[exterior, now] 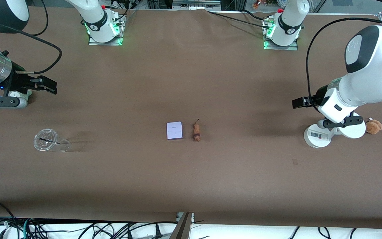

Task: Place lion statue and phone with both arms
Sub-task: 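Move the left gripper from rest toward the brown lion statue, then lower the left gripper over the lion while the right gripper reaches out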

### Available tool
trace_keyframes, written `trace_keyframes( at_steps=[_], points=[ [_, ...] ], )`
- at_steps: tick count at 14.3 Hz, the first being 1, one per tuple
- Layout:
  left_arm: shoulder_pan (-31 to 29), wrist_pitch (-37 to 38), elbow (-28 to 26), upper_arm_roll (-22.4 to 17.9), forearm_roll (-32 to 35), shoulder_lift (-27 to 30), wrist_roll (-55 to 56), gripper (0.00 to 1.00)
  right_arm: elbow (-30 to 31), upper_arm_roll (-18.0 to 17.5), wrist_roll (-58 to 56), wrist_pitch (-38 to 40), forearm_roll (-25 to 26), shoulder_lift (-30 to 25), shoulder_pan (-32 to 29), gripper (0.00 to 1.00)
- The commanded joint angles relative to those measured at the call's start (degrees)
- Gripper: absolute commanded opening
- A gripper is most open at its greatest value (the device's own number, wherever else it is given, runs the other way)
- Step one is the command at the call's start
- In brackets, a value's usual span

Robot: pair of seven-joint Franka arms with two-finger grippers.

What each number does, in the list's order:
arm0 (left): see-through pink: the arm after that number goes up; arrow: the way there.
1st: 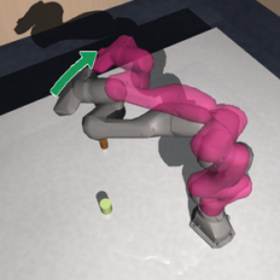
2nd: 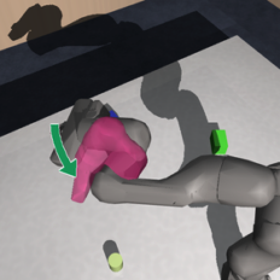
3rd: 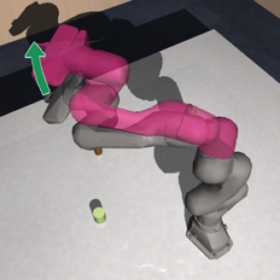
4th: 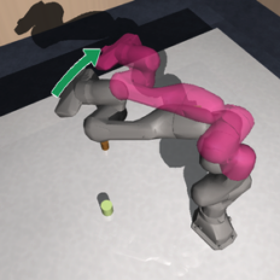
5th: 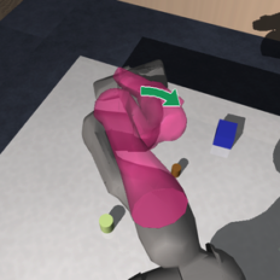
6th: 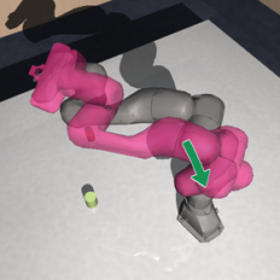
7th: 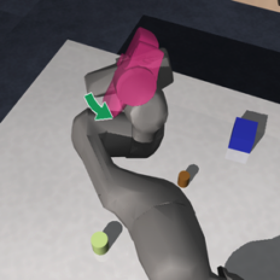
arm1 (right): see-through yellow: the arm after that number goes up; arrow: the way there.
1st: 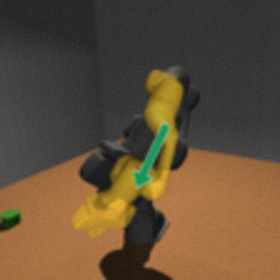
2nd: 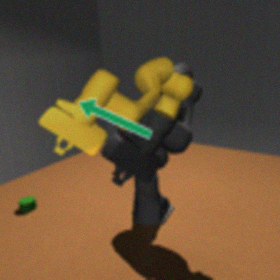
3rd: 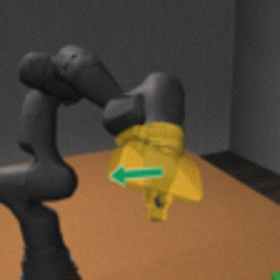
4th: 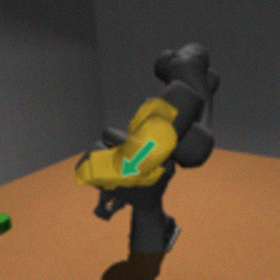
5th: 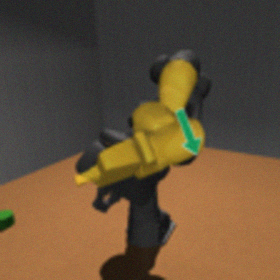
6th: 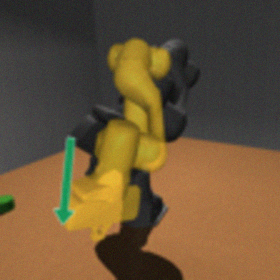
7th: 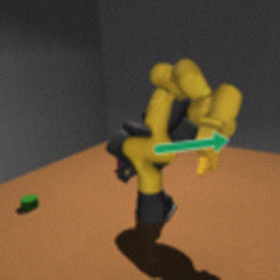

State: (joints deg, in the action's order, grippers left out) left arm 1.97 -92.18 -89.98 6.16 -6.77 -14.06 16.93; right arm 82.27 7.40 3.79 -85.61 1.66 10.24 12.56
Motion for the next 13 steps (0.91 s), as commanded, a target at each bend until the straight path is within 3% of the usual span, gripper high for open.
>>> trace_keyframes(
  at_steps=[1, 5, 12, 13],
  points=[
    [1.2, 0.2, 1.5, 0.0, -3.7, -1.2, 1.6, 1.0, -1.3, -0.2, -0.2, 0.3, -0.3, 0.7, 0.2, 1.0],
    [8.4, -13.1, 1.5, -0.1, -6.9, -8.3, 7.1, 1.0, -1.2, -0.4, 0.1, -0.6, -0.2, 1.9, 0.4, 1.0],
    [23.9, -35.6, 1.7, -0.4, -6.2, -21.5, 24.6, 1.0, -1.2, -0.4, 0.2, -1.8, -1.0, 3.8, 0.3, 1.0],
    [25.4, -37.3, 4.4, -0.5, -6.2, -24.0, 24.9, 1.0, -1.2, -0.4, 0.5, -1.9, -1.0, 4.1, 0.3, 1.0]
  ],
)
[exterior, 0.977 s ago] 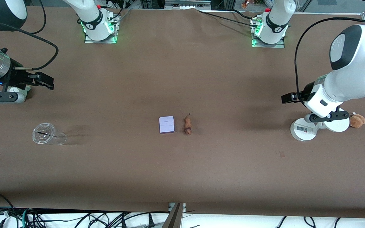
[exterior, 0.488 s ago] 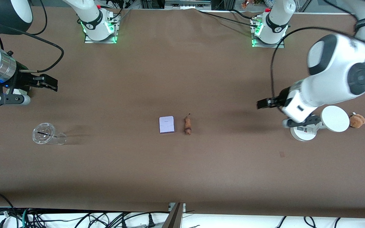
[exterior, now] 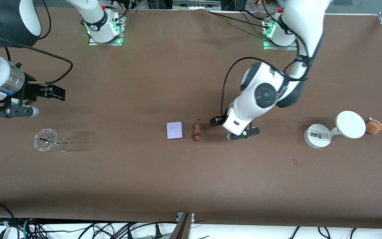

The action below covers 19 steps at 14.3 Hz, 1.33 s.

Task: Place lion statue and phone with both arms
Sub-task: 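Lower the left gripper over the lion while the right gripper reaches out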

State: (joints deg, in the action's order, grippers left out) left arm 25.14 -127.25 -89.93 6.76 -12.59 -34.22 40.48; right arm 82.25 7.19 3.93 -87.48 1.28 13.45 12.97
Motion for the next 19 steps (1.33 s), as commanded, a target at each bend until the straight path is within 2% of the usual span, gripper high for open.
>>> trace_keyframes(
  at_steps=[1, 2, 5, 7, 10, 14, 19],
  points=[
    [3.8, -2.2, 7.9, -1.2, -0.3, -6.5, 2.0, 1.0, -1.2, -0.2, -0.3, -0.1, -0.4, 1.2, -0.1, 1.0],
    [5.2, -2.3, 9.4, -1.6, -0.1, -7.7, 3.4, 1.0, -1.2, -0.1, -0.4, -0.1, -0.7, 1.6, -0.6, 1.0],
    [8.5, -2.7, 9.7, -1.8, 7.4, -9.4, 4.1, 1.0, -1.2, 0.0, -0.4, -1.5, -0.7, 3.9, -0.8, 1.0],
    [9.2, -5.7, 9.9, -1.8, 9.6, -11.0, 3.9, 1.0, -1.1, 0.0, -0.5, -2.9, -0.7, 5.0, -0.7, 1.0],
    [9.5, -7.1, 12.8, -1.8, 9.7, -14.3, 3.2, 1.0, -1.0, -0.2, -0.4, -4.6, -0.8, 6.6, -0.2, 1.0],
    [10.0, -7.1, 18.8, -1.8, 13.1, -18.7, 2.7, 1.0, -1.0, -0.3, 0.3, -8.3, -1.5, 9.7, 1.4, 1.0],
    [10.0, -7.6, 18.7, -1.8, 13.3, -19.4, 1.4, 1.0, -0.9, -0.3, 0.8, -17.0, -5.1, 16.8, 5.0, 1.0]
  ],
)
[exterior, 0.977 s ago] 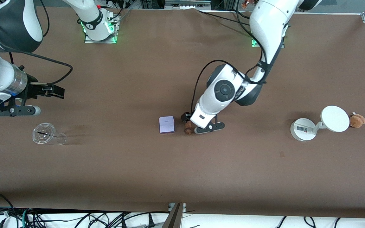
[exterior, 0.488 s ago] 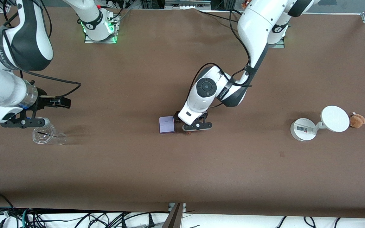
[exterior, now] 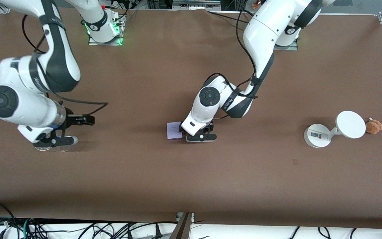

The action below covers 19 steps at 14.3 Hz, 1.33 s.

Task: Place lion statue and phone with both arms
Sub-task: 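Close the left gripper on the lion while the right gripper approaches the phone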

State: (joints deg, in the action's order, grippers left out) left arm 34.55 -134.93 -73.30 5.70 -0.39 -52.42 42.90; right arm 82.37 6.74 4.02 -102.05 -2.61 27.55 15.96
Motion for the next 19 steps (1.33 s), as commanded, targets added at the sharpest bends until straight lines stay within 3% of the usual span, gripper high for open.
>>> trace_keyframes(
  at_steps=[1, 2, 4, 6, 14, 19],
  points=[
    [0.6, 0.1, 2.1, -0.8, 1.1, -1.2, -1.1, 1.0, -1.0, 0.1, 0.8, -4.1, -1.2, 3.8, 3.0, 1.0],
    [0.5, 0.1, 2.0, -0.8, 1.1, -1.1, -1.1, 0.91, -1.0, 0.1, 1.1, -5.2, -1.2, 5.0, 3.5, 1.0],
    [0.4, 0.1, 1.7, -0.8, 1.1, -1.2, -4.9, 0.41, -1.0, 0.1, 1.4, -6.8, -1.3, 6.3, 4.3, 1.0],
    [0.0, 0.2, 1.6, -0.8, 1.0, -1.2, -9.6, 0.0, -1.0, 0.1, 1.5, -7.7, -1.3, 7.2, 4.5, 1.0],
    [-2.5, 0.9, 1.5, -0.9, 1.1, 0.2, -9.6, 0.0, -0.9, 0.0, 4.7, -10.6, -1.3, 9.4, 8.1, 1.0],
    [-8.0, 9.0, 0.7, -0.3, 0.6, 6.4, -9.8, 0.0, -0.8, 0.0, 9.1, -14.2, -1.4, 11.2, 11.6, 1.0]
  ],
)
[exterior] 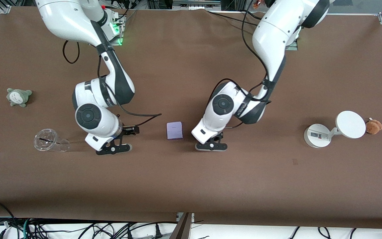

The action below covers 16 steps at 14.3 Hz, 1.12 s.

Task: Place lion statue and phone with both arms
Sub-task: 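Carry the lion toward the white lamp while the right gripper lowers over the phone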

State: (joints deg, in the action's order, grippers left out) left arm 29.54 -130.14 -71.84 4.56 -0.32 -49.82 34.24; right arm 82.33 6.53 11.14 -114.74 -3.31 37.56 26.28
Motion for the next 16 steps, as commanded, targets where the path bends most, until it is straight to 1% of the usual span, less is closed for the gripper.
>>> trace_keyframes(
  at_steps=[1, 2, 3, 4, 6, 8, 11, 12, 14, 16],
  points=[
    [-4.1, 5.4, -0.9, 1.1, 0.5, 4.6, -1.1, 0.0, -0.8, 0.2, 3.3, -2.3, -0.7, 1.6, 2.3, 1.0],
    [-5.3, 7.4, -1.3, 1.1, 0.5, 6.0, -1.8, 0.0, -0.6, 0.2, 5.1, -3.1, -0.7, 2.2, 3.4, 1.0],
    [-6.5, 10.0, -2.7, 1.2, 0.5, 7.9, -4.9, 0.0, -0.6, 0.2, 6.9, -3.8, -0.7, 2.4, 4.3, 1.0],
    [-7.2, 11.1, -5.1, 1.2, 0.4, 10.2, -8.4, 0.0, -0.6, 0.2, 8.5, -4.7, -0.7, 3.0, 5.3, 1.0],
    [-10.6, 11.2, -11.1, 1.2, 0.4, 14.1, -12.4, 0.0, -0.6, 0.2, 10.7, -6.6, -0.7, 4.0, 7.2, 1.0],
    [-14.8, 11.0, -16.3, 1.2, 0.4, 17.6, -18.7, 0.0, -0.6, 0.2, 14.5, -9.4, -0.7, 5.4, 9.4, 1.0],
    [-20.2, 11.2, -21.1, 1.2, 0.4, 22.4, -23.7, 0.0, -0.6, 0.2, 20.7, -14.5, -0.7, 7.6, 12.8, 1.0],
    [-21.1, 10.9, -23.2, 1.2, 0.4, 24.0, -25.5, 0.0, -0.6, 0.2, 21.5, -16.0, -0.7, 8.3, 13.9, 1.0],
    [-24.1, 10.9, -25.3, 1.2, 0.4, 25.4, -27.1, 0.0, -0.6, 0.2, 24.5, -17.8, -0.7, 9.3, 15.2, 1.0],
    [-27.4, 10.8, -25.6, 1.2, 0.5, 25.2, -29.5, 0.0, -0.6, 0.2, 27.5, -18.0, -0.6, 10.2, 16.1, 1.0]
  ],
)
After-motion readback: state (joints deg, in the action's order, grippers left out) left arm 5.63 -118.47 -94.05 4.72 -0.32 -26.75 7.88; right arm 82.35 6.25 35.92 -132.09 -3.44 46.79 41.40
